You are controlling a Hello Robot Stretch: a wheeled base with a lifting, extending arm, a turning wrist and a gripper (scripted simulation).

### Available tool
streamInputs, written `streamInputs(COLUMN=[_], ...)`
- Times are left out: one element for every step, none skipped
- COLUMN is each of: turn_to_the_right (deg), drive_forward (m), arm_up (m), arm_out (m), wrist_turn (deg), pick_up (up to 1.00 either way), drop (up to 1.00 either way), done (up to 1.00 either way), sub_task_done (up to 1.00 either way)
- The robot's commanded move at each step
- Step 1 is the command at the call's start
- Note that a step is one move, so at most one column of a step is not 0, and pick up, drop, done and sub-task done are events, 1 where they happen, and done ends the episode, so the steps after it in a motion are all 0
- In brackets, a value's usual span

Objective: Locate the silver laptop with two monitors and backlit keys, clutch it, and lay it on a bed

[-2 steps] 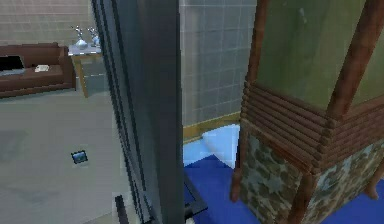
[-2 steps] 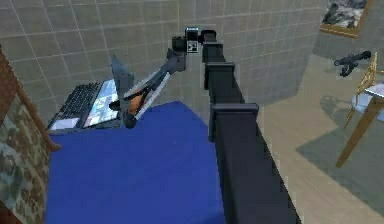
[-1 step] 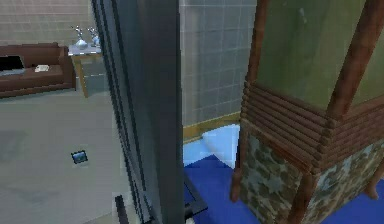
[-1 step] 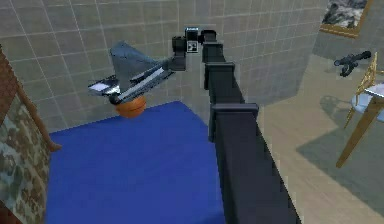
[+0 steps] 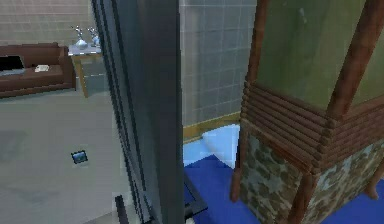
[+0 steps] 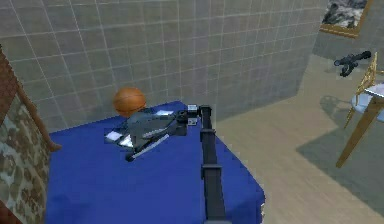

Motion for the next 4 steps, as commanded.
streamInputs(turn_to_the_right=[0.0, 0.0, 0.0, 0.0], drive_forward=[0.0, 0.0, 0.0, 0.0], arm_up=[-0.32, 0.0, 0.1, 0.0], arm_out=[0.0, 0.0, 0.0, -0.08], wrist_turn=[0.0, 0.0, 0.0, 0.0], pick_up=[0.0, 0.0, 0.0, 0.0], drop=[0.0, 1.0, 0.0, 0.0], done=[0.0, 0.0, 0.0, 0.0], sub_task_done=[0.0, 0.0, 0.0, 0.0])
